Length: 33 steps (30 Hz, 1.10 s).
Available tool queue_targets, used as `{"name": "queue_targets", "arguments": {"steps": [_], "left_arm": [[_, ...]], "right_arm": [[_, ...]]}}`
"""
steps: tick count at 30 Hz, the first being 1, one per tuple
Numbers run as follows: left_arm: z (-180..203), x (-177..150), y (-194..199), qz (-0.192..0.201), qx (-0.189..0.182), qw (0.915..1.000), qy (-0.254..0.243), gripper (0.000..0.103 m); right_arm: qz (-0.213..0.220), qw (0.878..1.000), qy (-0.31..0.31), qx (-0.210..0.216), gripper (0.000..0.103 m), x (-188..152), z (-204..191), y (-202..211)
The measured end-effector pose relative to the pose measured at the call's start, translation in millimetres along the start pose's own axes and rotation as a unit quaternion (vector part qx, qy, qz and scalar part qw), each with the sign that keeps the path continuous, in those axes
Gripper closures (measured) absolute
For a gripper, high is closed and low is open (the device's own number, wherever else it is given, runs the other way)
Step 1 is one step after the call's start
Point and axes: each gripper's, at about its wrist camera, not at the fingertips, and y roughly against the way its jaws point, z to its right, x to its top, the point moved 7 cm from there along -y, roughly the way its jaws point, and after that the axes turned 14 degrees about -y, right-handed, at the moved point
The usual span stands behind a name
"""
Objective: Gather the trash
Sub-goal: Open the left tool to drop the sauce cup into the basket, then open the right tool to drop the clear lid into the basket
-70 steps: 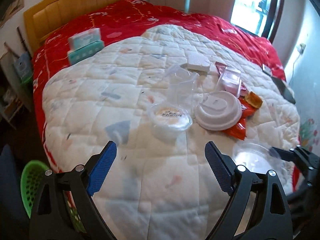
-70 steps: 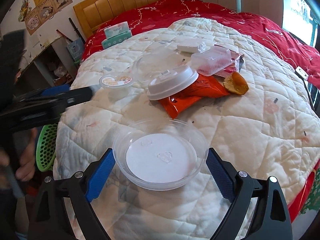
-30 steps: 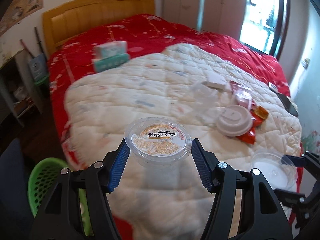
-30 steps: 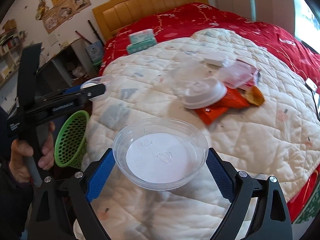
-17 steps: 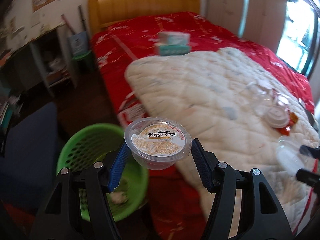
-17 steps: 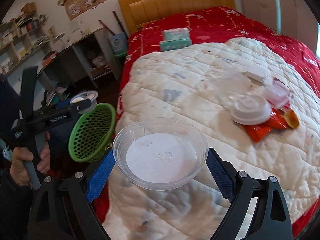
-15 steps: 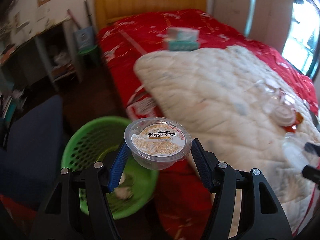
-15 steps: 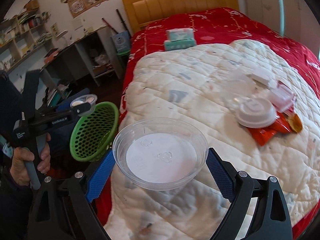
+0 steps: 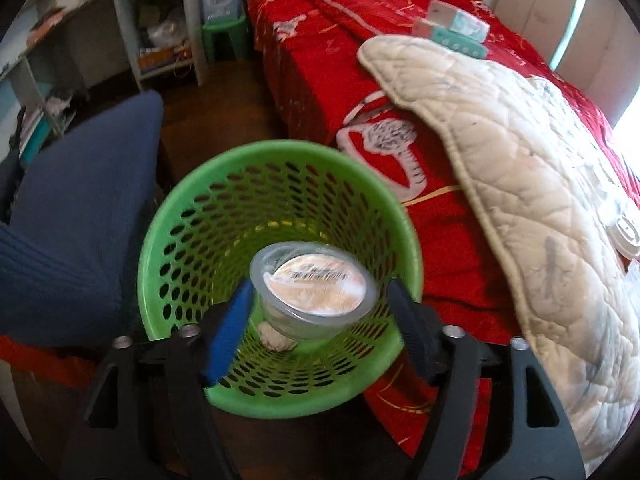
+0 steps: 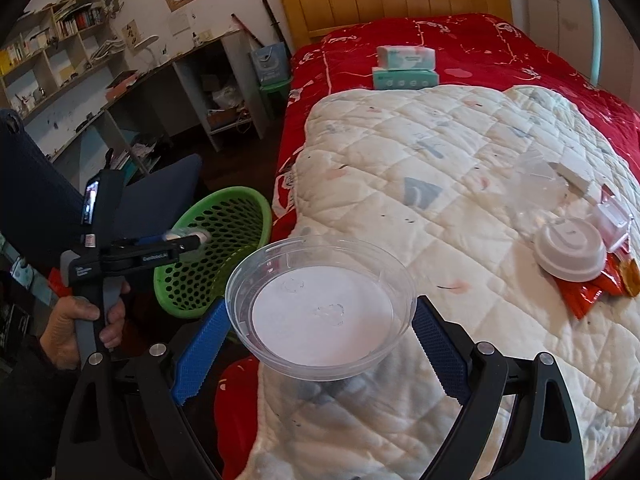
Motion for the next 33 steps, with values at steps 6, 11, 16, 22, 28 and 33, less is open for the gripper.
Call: {"name": "queue_targets", "arguments": {"steps": [6,11,16,22,28,33], "left_arm": [[-7.0,-8.1,-6.0,-0.004,-0.008,0.9998,0.016,0.026],[-19.2,-14.5,8.4,0.008,-0.002,0.9995,0.030,0.026],[-31.1,-27.4,29.9,0.020,0.012,0.9988,0.044,0.026],[-55.2,-49.4,55.3,0.034,0.028,0.9963,0.074,0.026],[-77.1,-67.5,68.2,0.037,0.042,0.9939,0.095,0.026],[-89.0,-76.3,71.8,0.041,0.046,0.9921,0.109,0.026]], "right_arm": [[-0.010,1.000,0.011,0.006,0.015,-0.7,-15.3,-11.7],[-0.016,1.000,0.023,0.013,0.015,0.1,-27.4,-19.9],[-0.027,0.999,0.037,0.025,0.015,1.9,-45.8,-33.0],[-0.042,0.997,0.063,0.036,0.015,2.6,-75.3,-54.2],[-0.071,0.993,0.081,0.047,0.015,-1.5,-108.5,-91.8],[-0.093,0.989,0.100,0.050,0.015,-9.9,-132.1,-121.4]]}}
